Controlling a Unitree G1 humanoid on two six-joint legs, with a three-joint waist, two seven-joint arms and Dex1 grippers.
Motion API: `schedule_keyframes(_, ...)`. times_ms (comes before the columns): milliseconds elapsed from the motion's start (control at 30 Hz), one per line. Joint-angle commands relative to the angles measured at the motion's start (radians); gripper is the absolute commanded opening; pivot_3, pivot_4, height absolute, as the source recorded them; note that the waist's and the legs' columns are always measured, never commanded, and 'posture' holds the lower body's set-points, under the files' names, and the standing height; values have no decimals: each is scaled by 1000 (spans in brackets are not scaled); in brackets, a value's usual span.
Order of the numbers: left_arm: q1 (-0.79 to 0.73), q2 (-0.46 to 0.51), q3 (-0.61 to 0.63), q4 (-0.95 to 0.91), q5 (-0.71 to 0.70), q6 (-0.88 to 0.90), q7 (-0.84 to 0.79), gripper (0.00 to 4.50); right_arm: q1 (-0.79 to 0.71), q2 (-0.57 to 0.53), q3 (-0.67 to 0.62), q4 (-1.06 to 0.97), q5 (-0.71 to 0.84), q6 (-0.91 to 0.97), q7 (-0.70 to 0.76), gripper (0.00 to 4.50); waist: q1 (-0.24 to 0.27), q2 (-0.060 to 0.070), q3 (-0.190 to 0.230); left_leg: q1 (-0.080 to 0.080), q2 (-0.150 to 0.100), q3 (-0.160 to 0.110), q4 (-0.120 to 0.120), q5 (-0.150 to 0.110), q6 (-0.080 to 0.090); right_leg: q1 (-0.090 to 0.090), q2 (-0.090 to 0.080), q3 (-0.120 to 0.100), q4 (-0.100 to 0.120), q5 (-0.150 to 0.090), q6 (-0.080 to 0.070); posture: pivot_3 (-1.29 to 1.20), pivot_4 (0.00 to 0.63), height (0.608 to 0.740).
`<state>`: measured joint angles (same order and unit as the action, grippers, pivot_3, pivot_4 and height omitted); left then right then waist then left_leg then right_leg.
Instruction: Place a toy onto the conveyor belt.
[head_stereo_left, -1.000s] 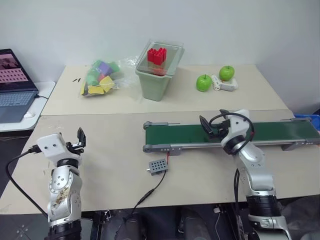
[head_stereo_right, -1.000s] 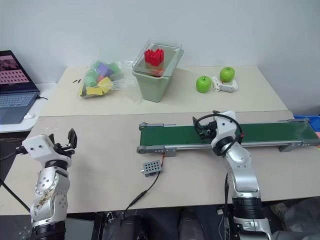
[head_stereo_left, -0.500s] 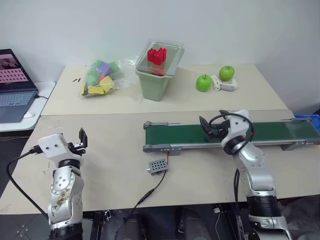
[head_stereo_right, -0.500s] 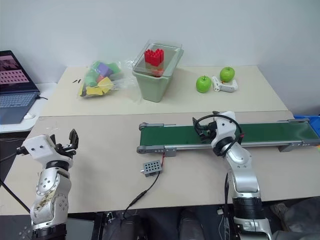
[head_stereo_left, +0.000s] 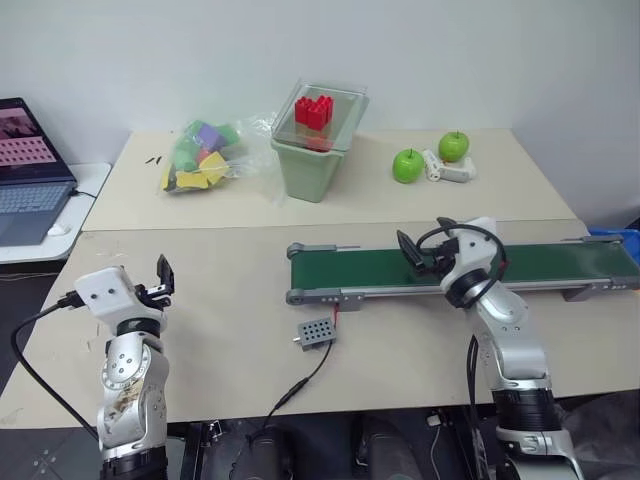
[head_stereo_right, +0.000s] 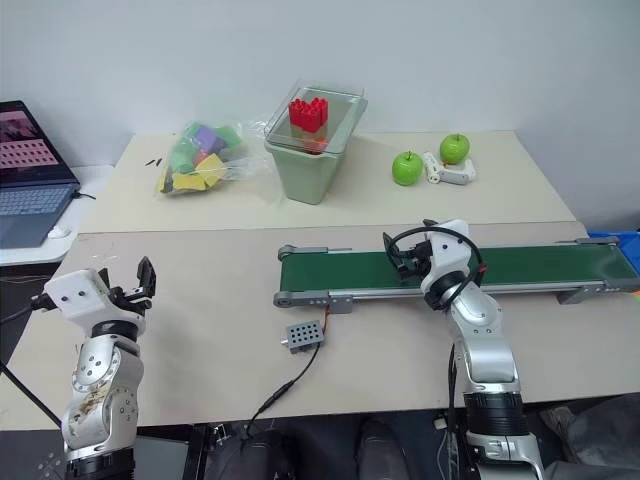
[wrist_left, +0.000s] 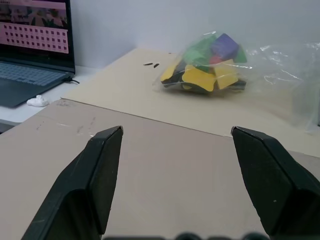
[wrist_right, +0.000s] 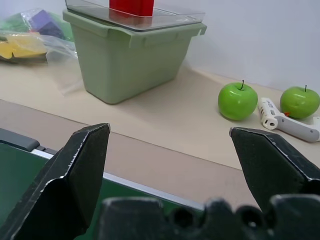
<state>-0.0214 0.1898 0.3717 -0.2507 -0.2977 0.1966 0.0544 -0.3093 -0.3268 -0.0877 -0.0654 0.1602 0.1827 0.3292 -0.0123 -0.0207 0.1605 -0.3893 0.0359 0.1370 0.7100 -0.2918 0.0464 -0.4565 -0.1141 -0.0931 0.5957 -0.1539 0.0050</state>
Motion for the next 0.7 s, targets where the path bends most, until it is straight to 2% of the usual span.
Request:
schedule_keyframes(33, 8, 0, 7, -48, 18, -13, 8, 3696, -26, -6, -2, -14, 0, 0, 6, 4500, 0, 0, 0, 0, 0, 0, 0, 0, 0, 0, 0, 0, 0, 0, 0, 0, 150, 740)
schedule_keyframes(700, 74, -30, 37, -133, 12, -20, 40, 3696, -110, 17, 39, 100, 0, -40, 48, 4500, -1, 0, 0, 0, 0, 0, 0, 0, 0, 0, 0, 0, 0, 0, 0, 0, 150, 740)
